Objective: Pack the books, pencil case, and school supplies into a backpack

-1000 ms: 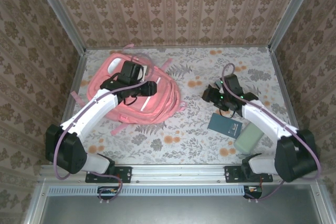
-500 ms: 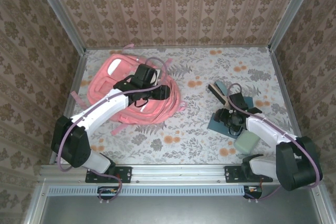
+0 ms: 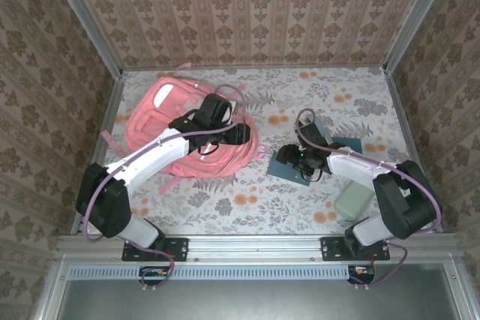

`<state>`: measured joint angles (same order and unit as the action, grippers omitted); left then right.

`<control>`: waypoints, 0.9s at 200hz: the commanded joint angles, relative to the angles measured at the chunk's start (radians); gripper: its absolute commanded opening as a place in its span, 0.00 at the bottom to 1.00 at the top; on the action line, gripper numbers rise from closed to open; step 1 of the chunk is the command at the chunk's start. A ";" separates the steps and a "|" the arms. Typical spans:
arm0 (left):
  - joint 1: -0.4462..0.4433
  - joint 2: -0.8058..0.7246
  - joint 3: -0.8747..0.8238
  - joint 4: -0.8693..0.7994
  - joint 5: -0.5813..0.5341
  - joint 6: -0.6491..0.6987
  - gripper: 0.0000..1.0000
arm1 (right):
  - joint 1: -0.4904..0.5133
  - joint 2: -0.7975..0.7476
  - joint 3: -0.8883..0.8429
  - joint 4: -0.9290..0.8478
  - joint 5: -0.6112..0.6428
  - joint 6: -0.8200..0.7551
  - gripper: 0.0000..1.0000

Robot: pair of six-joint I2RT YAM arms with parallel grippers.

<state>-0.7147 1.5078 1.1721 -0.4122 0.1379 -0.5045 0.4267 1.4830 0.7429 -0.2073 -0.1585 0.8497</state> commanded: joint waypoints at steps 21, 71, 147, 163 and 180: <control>-0.089 0.089 0.012 0.070 0.037 -0.111 0.61 | -0.006 -0.059 0.060 -0.127 0.045 -0.046 0.75; -0.199 0.233 0.049 0.077 0.049 -0.144 0.53 | -0.089 -0.292 -0.078 -0.189 0.087 -0.086 1.00; -0.233 0.392 0.109 0.059 0.046 -0.128 0.41 | -0.143 -0.370 -0.183 -0.191 0.035 -0.131 0.94; -0.233 0.412 0.126 0.059 0.050 -0.120 0.37 | -0.144 -0.360 -0.200 -0.162 0.021 -0.137 0.88; -0.232 0.432 0.138 0.057 0.053 -0.114 0.37 | -0.144 -0.343 -0.216 -0.130 0.000 -0.142 0.83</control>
<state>-0.9451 1.9072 1.2686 -0.3504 0.1864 -0.6350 0.2874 1.1191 0.5549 -0.3847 -0.1154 0.7296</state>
